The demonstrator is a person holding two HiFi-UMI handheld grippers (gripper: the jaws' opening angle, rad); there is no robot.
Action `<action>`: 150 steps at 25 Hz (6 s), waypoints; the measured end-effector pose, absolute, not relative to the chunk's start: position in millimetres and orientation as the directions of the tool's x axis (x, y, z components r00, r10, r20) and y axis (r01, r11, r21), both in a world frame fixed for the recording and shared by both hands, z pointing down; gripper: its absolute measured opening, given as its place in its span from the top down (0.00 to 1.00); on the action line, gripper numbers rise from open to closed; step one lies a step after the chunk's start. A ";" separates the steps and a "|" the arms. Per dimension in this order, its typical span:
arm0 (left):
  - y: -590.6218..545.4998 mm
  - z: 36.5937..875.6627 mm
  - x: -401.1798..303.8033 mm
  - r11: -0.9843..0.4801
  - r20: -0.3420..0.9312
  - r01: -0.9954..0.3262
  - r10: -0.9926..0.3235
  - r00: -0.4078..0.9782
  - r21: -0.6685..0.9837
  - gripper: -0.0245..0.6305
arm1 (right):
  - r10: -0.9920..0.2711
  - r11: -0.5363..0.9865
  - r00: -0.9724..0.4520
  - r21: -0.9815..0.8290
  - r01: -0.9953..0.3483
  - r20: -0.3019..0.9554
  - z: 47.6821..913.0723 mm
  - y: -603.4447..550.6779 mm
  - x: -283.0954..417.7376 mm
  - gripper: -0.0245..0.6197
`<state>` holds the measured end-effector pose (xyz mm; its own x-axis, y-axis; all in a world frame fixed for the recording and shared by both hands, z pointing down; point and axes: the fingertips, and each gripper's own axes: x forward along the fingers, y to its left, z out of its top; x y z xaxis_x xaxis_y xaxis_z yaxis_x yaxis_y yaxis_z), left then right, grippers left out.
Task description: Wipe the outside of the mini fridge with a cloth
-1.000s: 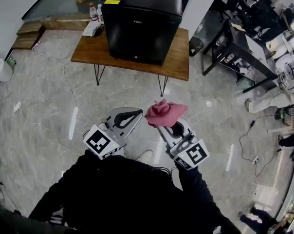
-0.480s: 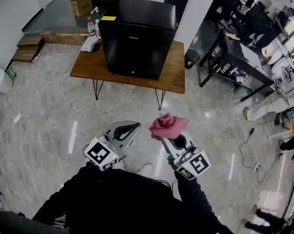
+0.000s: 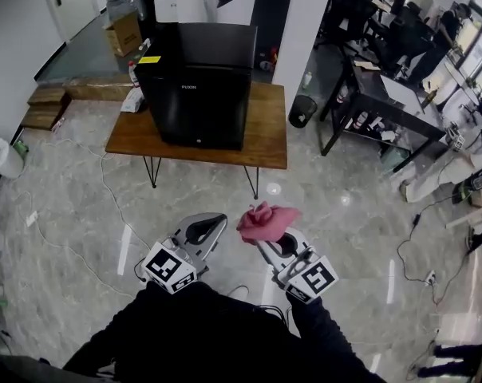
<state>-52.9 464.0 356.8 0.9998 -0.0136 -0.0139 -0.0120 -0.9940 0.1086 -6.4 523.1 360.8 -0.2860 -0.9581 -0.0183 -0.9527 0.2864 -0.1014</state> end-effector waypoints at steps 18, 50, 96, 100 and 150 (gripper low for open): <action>334.9 367.4 118.8 -0.988 -0.035 0.018 0.013 0.999 0.151 0.96 | -0.980 0.197 -0.197 -0.070 -0.978 0.001 367.2 385.0 160.8 0.83; 158.0 396.9 421.3 -0.929 -0.010 -0.340 -0.345 0.938 0.146 0.96 | -0.855 0.506 -0.500 0.013 -0.862 0.139 416.4 86.8 488.4 0.82; 54.5 571.4 462.8 -0.787 0.125 -0.565 -0.553 0.824 0.247 0.96 | -0.785 0.578 -0.570 -0.046 -0.815 0.241 625.3 -99.8 504.3 0.82; 53.6 590.4 455.6 -0.784 0.124 -0.571 -0.559 0.820 0.245 0.96 | -0.784 0.565 -0.554 -0.049 -0.824 0.280 661.9 -99.7 497.5 0.82; 107.6 500.6 363.7 -0.701 0.017 -0.697 -0.703 0.711 0.148 0.96 | -0.607 0.794 -0.793 -0.015 -0.607 -0.047 470.2 37.0 377.0 0.82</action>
